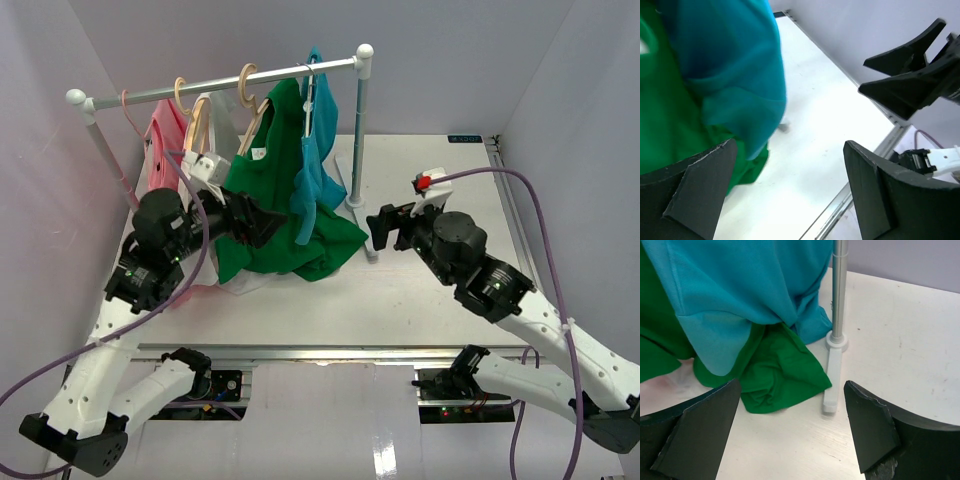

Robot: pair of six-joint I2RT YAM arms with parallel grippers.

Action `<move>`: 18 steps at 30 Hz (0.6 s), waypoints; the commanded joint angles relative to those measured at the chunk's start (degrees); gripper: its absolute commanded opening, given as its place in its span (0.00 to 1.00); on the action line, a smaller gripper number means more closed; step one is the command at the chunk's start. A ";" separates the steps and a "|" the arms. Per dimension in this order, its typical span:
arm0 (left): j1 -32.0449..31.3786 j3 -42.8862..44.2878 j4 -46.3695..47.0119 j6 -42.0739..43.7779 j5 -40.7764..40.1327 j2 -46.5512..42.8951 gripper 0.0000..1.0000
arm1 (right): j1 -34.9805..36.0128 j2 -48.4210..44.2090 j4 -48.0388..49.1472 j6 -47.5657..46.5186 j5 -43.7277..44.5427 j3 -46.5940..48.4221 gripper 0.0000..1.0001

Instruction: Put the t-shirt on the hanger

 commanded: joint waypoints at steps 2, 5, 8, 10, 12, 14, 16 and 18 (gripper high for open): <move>-0.69 -15.11 12.90 -7.86 9.19 -8.93 0.98 | 0.03 -7.56 -5.20 3.45 -2.64 -3.72 0.90; -1.21 -20.83 15.38 -8.70 8.55 -11.54 0.98 | 0.03 -11.21 -5.21 2.85 -3.46 -6.41 0.90; -1.66 -24.82 16.60 -9.49 8.19 -15.24 0.98 | 0.03 -16.33 -3.54 2.33 -3.77 -11.08 0.90; -1.94 -26.63 16.52 -9.69 8.00 -16.69 0.98 | 0.03 -18.09 -2.97 2.29 -2.85 -12.65 0.90; -2.09 -28.34 16.44 -9.92 6.82 -18.86 0.98 | 0.03 -19.34 -2.67 2.15 -2.58 -13.67 0.90; -2.09 -29.38 16.08 -10.13 5.03 -21.20 0.98 | 0.03 -19.68 -2.90 2.06 -2.58 -13.78 0.90; -2.18 -30.88 15.93 -10.37 3.16 -23.43 0.98 | 0.03 -19.60 -3.23 2.04 -2.47 -13.80 0.90; -2.18 -31.89 15.48 -10.30 2.45 -24.71 0.98 | 0.07 -19.45 -3.37 2.01 -2.44 -13.90 0.90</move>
